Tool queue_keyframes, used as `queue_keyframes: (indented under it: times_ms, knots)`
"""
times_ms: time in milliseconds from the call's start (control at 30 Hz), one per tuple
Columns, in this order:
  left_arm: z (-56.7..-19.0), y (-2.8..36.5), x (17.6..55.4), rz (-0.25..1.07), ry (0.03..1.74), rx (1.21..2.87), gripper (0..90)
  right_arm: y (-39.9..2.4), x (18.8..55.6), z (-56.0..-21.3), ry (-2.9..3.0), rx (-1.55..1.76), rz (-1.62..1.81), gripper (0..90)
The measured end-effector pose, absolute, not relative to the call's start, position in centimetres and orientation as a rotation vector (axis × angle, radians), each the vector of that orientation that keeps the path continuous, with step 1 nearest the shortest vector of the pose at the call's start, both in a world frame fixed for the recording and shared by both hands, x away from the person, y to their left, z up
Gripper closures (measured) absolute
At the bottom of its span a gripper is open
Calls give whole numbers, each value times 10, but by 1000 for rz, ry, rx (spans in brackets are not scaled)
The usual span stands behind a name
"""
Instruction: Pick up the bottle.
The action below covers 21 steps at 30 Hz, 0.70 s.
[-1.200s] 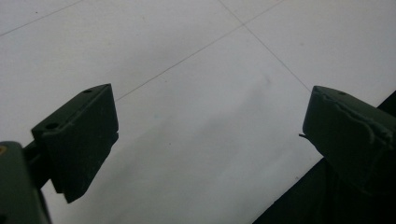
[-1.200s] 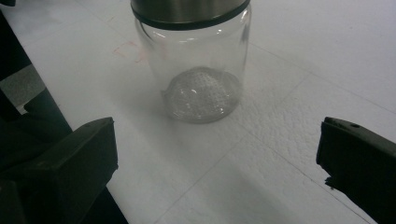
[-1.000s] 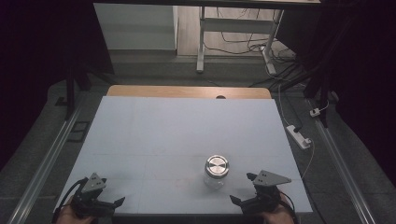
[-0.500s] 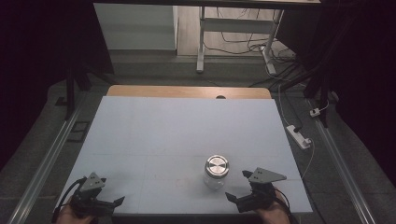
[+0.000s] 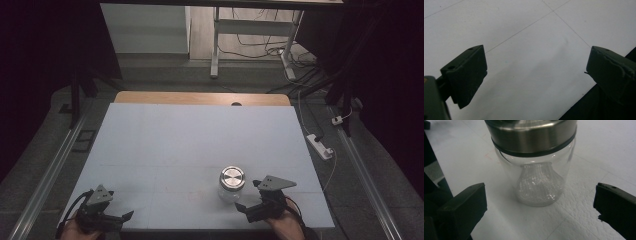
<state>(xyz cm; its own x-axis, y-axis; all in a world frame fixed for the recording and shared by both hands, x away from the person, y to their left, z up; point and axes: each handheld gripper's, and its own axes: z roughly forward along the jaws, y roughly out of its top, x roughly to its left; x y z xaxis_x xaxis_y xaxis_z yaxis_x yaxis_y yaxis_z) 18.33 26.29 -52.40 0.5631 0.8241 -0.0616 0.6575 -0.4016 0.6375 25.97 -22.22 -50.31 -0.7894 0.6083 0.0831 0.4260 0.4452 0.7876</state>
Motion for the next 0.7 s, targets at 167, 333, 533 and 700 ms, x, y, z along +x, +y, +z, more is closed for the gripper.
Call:
queue_keyframes:
  times_ms: [167, 333, 533, 700]
  knots:
    - [-524, 262, 183, 352, 1179, 2186, 40, -213, 264, -506, 2511, 878, 1203, 0]
    - [-524, 261, 183, 357, 1176, 2195, 41, -204, 270, -506, 2527, 861, 1206, 0]
    - [-524, 260, 183, 361, 1169, 2209, 43, -197, 278, -506, 2533, 868, 1213, 0]
    - [-524, 259, 183, 364, 1165, 2215, 44, -189, 282, -507, 2536, 852, 1221, 0]
